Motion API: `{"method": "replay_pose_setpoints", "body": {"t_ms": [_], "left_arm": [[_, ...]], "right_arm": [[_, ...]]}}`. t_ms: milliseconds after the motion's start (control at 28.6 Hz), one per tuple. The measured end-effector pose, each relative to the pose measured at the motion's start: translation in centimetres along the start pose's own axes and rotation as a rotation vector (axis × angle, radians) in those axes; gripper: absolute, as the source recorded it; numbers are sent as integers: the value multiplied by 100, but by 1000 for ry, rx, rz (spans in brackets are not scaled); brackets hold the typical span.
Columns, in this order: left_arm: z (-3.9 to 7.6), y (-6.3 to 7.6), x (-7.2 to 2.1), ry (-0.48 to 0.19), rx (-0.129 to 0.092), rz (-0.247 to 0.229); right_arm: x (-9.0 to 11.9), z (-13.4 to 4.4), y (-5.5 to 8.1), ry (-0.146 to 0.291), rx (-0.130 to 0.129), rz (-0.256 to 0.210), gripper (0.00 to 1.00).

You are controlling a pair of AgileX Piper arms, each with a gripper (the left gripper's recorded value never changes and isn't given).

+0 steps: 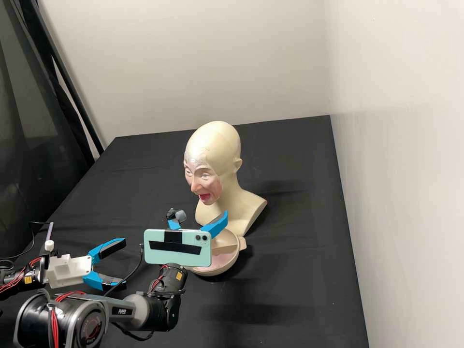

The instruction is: Feed the grandma with a spoon

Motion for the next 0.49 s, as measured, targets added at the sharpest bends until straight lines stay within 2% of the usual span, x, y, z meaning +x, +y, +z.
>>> {"method": "replay_pose_setpoints", "body": {"t_ms": [489], "left_arm": [[0,0,0,-1,0,0]], "right_arm": [[-50,36,-37,-13,2,-12,0]]}}
